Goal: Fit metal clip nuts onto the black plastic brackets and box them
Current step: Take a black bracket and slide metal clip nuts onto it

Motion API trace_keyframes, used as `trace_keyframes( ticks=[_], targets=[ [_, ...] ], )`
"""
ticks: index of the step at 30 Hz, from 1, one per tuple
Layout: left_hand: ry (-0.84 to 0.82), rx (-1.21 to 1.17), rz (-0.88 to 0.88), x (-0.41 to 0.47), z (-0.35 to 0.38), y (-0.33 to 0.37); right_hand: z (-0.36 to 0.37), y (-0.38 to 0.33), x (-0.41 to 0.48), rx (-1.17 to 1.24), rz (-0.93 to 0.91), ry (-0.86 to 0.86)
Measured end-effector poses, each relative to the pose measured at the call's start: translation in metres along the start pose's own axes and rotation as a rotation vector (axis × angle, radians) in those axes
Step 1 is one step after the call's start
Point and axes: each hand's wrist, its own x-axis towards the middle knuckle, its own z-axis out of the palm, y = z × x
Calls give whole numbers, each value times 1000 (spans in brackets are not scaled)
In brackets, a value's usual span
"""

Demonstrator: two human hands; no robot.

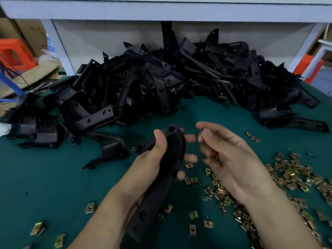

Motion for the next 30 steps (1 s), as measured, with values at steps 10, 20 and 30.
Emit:
trace_keyframes(
  ticks=[10, 20, 30],
  targets=[
    [6, -209, 67, 0, 2, -6, 2, 6, 3, 21, 48, 111],
    [-257, -217, -40, -2, 2, -7, 3, 5, 2, 97, 145, 103],
    [-264, -79, 30, 2, -3, -6, 2, 4, 3, 86, 228, 125]
  ],
)
